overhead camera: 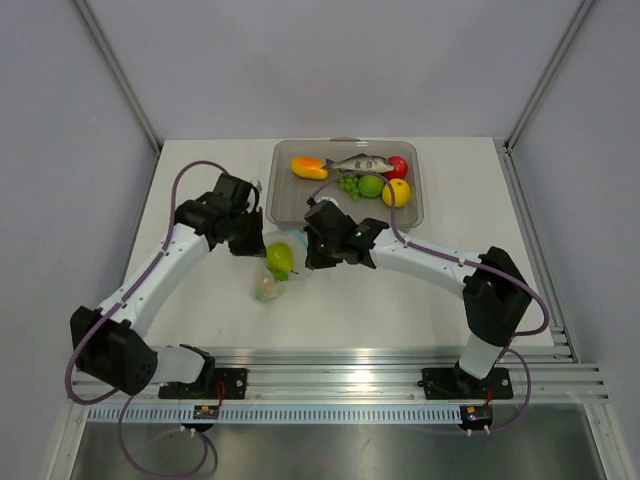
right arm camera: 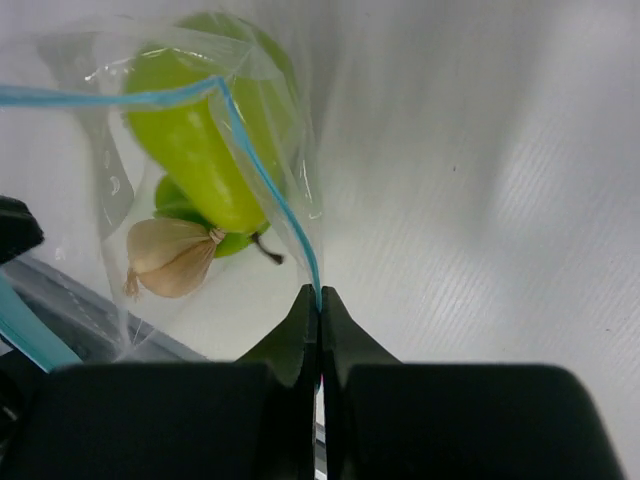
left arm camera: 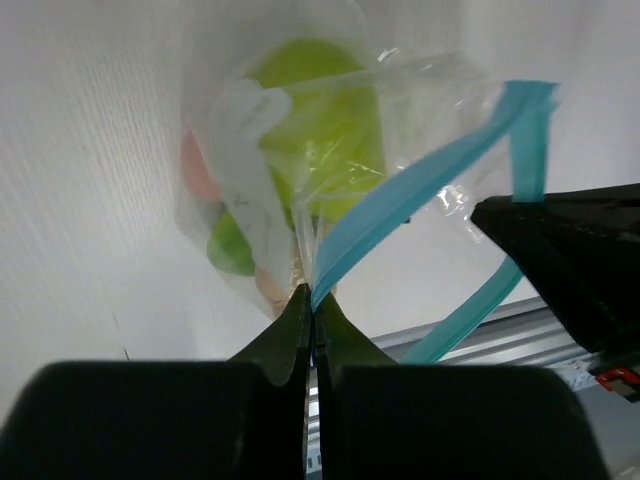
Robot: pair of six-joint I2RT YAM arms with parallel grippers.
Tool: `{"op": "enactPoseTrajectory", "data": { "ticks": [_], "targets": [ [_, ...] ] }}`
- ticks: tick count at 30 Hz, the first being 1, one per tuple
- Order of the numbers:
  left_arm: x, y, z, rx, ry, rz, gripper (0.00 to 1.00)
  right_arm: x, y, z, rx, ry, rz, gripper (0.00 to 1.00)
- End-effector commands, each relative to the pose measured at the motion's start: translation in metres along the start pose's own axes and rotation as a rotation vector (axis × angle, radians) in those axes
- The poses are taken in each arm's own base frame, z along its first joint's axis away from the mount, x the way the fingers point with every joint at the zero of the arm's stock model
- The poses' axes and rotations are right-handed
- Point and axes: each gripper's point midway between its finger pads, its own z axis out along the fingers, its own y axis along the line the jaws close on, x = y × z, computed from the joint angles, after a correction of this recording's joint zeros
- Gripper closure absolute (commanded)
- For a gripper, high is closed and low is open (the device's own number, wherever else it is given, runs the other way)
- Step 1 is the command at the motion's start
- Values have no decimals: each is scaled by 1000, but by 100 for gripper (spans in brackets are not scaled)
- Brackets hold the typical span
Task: Place the food in the zip-top bag and seal the zipper
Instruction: Adjust the zipper food storage bag at the center of the board.
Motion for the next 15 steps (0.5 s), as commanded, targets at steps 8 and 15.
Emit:
{"op": "enactPoseTrajectory", "data": {
  "ticks": [8, 15],
  "targets": [
    [-45, -34, -85, 138, -280, 36, 100, -49, 34, -59, -116, -181, 0, 100],
    [-8, -19, -3, 118, -88, -4, 100, 3, 9, -1, -50, -17, 16, 100]
  ]
}}
